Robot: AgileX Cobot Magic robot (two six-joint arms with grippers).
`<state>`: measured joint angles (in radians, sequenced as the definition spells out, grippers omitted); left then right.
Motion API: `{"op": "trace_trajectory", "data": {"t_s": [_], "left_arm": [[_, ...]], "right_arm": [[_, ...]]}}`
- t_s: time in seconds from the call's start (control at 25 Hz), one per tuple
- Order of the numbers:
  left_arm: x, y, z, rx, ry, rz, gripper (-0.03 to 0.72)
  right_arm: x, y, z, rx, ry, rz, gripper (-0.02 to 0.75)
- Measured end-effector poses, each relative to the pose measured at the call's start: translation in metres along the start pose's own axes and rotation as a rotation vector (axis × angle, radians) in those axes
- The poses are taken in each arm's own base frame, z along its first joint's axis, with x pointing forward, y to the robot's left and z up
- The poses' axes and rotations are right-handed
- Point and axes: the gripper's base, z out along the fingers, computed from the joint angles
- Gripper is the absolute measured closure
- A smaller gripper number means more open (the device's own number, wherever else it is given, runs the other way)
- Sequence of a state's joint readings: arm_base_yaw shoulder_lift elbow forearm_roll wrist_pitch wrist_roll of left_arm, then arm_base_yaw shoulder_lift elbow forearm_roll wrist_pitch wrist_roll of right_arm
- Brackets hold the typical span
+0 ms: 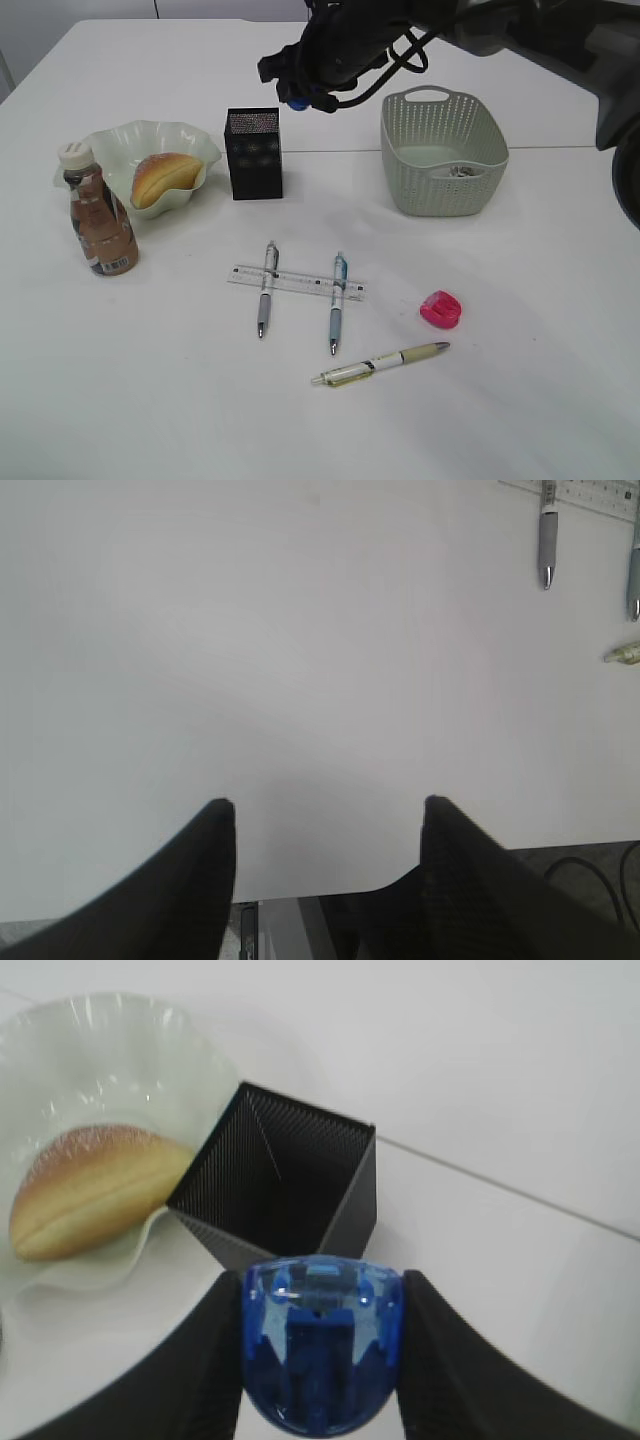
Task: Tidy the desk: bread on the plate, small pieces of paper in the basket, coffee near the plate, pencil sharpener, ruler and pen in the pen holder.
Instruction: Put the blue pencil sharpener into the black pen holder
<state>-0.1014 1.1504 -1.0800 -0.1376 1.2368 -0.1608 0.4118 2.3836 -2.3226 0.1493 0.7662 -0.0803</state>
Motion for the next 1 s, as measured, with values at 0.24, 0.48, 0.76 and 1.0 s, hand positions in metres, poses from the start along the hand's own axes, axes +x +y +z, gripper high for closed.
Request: {"op": "trace_trajectory", "data": {"t_s": [0.24,0.48,0.76,1.0], "left_arm": [[0.000,0.000,0.000,0.001,-0.004,0.000,0.255],[-0.001,0.000,0.000,-0.002,-0.013,0.001,0.255],[-0.001,0.000,0.000,-0.001,-0.014,0.001,0.255],[-0.001,0.000,0.000,-0.001,-0.014,0.001,0.255]], "right_arm": [[-0.014,0.000,-0.001,-0.002,-0.155,0.017,0.432],[-0.019,0.000,-0.001,0.003,-0.221,-0.016,0.432],[-0.015,-0.003,0.015,0.017,-0.273,-0.036,0.433],[0.005,-0.005,0.044,-0.014,-0.233,0.028,0.433]]}}
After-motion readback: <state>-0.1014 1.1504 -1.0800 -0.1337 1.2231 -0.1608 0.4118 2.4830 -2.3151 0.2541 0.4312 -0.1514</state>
